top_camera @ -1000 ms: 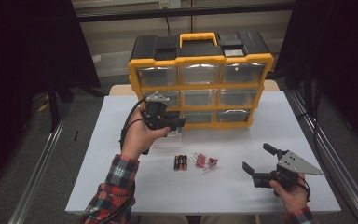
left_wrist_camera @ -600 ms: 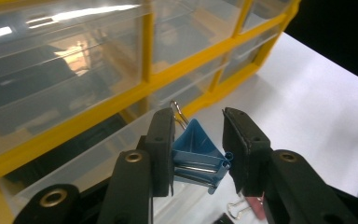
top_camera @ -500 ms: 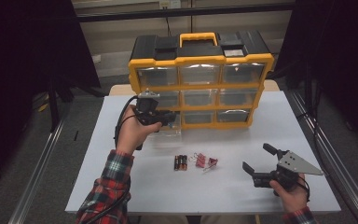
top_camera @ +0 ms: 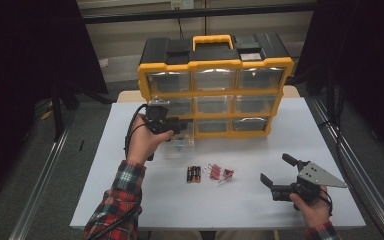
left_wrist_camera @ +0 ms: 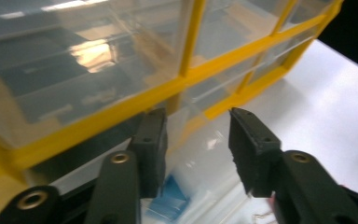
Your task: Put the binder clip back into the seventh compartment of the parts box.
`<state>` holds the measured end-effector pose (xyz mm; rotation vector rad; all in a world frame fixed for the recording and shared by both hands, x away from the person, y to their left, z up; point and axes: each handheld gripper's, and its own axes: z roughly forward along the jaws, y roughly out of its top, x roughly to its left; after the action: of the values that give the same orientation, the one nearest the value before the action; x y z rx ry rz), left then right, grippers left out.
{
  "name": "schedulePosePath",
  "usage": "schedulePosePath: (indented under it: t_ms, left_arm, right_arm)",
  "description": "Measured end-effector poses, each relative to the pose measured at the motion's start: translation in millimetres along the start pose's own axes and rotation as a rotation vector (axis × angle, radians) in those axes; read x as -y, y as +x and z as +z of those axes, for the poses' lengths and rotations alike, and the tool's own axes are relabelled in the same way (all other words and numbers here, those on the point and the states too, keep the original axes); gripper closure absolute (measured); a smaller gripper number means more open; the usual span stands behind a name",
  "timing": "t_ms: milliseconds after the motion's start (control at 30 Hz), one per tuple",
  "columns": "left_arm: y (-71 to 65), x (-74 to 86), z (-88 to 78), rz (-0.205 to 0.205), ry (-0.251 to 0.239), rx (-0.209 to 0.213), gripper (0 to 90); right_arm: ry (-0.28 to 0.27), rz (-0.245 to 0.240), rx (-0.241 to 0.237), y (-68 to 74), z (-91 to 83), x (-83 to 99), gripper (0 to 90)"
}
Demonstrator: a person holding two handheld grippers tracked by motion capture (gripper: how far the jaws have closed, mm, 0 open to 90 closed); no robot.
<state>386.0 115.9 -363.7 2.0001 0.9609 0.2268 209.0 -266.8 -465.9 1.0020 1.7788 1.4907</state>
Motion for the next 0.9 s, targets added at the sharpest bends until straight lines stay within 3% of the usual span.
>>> schedulePosePath:
  t_ms: [200,367,733,900]
  left_arm:
    - [-10.4,5.2,-1.1,0.06,0.034,0.046,48.5]
    - [-19.7,10.4,1.6,0.083,0.021,0.092,43.4]
    - [-38.4,17.6,1.4,0.137,0.024,0.141,32.9]
    - [-49.2,23.7,7.5,0.164,0.007,0.183,27.3]
  right_arm:
    - [0.001,0.004,0.005,-0.5,-0.8,-0.3,0.0]
    - [-0.001,0.003,0.007,-0.7,-0.6,-0.3,0.0]
    - [-0.003,0.002,0.004,-0.8,-0.2,-0.1,0.0]
    - [0.002,0.002,0.001,-0.3,0.1,0.1,0.0]
